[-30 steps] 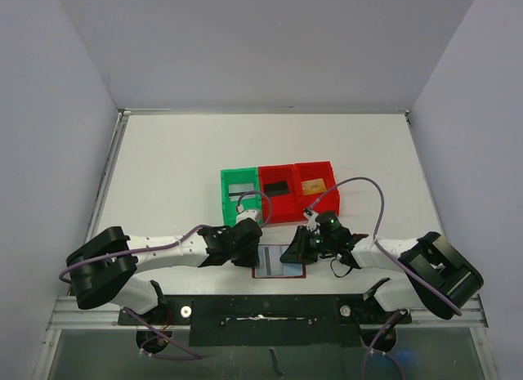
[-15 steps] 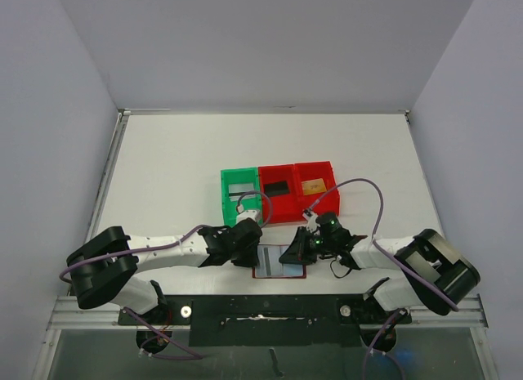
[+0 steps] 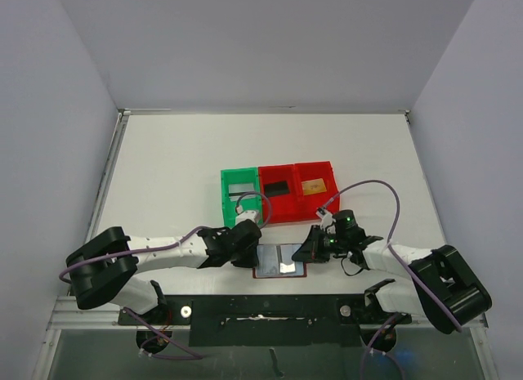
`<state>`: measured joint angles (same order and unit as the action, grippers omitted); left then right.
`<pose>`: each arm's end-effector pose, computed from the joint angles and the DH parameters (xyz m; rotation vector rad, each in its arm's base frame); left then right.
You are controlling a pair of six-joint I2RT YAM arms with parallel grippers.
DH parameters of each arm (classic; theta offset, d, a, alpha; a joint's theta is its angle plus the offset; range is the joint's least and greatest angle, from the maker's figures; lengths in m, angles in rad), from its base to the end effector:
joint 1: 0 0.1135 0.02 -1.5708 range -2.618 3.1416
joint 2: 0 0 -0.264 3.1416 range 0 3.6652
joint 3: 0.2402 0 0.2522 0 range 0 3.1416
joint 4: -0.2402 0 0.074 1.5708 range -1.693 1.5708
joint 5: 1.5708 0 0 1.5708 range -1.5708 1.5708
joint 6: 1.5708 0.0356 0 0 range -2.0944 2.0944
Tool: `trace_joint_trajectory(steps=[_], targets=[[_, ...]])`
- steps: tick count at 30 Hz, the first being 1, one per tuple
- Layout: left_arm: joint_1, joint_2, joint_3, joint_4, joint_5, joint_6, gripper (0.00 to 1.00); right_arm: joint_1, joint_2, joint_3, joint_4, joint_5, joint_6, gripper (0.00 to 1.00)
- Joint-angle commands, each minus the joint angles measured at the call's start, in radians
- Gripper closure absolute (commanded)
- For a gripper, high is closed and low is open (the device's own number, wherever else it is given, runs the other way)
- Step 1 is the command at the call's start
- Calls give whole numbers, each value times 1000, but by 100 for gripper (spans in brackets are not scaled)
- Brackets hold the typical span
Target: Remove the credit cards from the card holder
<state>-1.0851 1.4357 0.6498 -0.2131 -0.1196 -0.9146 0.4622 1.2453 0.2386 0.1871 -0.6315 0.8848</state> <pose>0.1247 -0.2272 0.1522 0.1810 2.6708 -0.5754 0.1583 0.1024 0.1136 0.2200 2.6383 1.3163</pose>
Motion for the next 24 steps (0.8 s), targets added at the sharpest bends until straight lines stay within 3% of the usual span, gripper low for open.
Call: trace_joint_trajectory(steps=[1,4,11,14,18,24], targets=[[-4,9,-22,-30,-20,3,98,-20,-38,15,-82,-24,-69,100],[-7,-16,0,-49,-28,-2,95,-21,-47,-2,-41,-22,-34,100],[-9,-120,130,-44,-37,34,70,-15,-50,-27,34,-14,24,100],[-10,-96,166,28,20,81,66,-10,-44,-27,54,-20,32,100],[-13,11,193,104,119,110,72,-8,-35,-20,56,-8,37,100],[-25,112,182,51,71,68,89,-7,-32,-23,78,4,54,99]])
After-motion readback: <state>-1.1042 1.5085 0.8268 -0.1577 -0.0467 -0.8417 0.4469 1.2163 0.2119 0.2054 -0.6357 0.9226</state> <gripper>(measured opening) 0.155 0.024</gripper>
